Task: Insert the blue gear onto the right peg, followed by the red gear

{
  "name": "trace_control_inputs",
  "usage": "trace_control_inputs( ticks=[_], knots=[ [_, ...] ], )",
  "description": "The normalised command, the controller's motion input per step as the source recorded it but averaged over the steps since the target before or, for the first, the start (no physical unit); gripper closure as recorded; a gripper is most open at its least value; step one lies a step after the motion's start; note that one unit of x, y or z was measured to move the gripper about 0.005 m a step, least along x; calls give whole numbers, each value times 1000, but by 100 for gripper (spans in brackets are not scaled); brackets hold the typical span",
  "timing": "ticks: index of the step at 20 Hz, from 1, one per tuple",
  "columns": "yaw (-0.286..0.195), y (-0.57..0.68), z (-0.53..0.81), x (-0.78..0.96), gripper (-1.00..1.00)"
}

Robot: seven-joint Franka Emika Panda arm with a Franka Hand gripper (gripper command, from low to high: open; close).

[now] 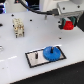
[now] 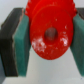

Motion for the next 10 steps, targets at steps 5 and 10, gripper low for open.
trace_control_inputs(
  ticks=[5, 10],
  knots=[
    [0, -453, 371, 527, 100],
    [0, -369, 261, 630, 100]
  ],
)
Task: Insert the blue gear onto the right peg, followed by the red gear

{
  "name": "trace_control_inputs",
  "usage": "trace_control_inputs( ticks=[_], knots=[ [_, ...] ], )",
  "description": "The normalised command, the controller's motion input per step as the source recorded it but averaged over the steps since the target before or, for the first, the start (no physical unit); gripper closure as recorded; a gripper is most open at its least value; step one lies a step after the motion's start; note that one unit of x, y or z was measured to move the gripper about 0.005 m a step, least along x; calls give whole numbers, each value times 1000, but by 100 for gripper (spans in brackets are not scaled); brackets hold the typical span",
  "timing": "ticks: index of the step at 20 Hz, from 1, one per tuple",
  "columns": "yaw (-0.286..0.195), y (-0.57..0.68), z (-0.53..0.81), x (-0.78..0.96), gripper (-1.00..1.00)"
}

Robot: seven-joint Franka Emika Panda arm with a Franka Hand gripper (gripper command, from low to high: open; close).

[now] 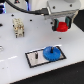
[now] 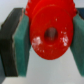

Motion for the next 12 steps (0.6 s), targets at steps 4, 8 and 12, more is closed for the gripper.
trace_control_inputs(
  ticks=[4, 8, 12],
  knots=[
    [0, -311, 191, 710, 100],
    [0, -254, 148, 754, 100],
    [0, -177, 49, 675, 100]
  ],
)
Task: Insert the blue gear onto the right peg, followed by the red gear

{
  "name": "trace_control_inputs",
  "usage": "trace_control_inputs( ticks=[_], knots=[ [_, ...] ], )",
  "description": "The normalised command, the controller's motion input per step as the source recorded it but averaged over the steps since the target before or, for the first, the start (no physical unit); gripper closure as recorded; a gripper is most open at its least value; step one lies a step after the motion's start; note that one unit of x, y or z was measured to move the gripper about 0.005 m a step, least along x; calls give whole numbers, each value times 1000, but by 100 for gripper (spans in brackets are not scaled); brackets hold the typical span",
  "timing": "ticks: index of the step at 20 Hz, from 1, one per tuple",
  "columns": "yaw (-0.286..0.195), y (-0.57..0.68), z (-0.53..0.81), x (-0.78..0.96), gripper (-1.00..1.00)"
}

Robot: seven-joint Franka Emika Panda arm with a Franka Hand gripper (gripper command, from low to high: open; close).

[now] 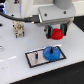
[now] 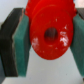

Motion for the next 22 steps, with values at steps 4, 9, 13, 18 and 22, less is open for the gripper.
trace_control_inputs(
  ticks=[4, 9, 13, 18, 22],
  knots=[
    [0, -156, -29, 455, 100],
    [0, -157, -132, 178, 100],
    [0, -113, -171, 58, 100],
    [0, -84, -212, 123, 100],
    [0, 12, -145, 152, 100]
  ],
)
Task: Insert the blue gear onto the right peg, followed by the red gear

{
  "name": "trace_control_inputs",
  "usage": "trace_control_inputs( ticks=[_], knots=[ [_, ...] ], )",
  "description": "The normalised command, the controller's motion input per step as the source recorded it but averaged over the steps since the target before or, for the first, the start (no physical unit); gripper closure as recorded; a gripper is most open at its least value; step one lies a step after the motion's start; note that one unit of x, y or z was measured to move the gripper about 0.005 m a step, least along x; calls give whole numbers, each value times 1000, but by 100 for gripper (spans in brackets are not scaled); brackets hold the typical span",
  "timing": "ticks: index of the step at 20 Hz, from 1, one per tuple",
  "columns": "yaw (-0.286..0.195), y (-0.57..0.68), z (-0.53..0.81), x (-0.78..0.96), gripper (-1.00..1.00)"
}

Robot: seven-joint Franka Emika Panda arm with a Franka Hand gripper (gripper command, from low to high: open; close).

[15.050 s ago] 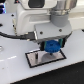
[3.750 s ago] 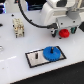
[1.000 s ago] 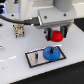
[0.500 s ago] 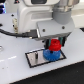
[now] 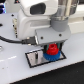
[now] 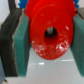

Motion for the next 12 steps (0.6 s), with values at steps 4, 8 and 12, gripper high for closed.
trace_control_inputs(
  ticks=[4, 8, 12],
  knots=[
    [0, 12, -76, 153, 100],
    [0, 52, 208, 45, -100],
    [0, 87, 425, 25, -100]
  ],
)
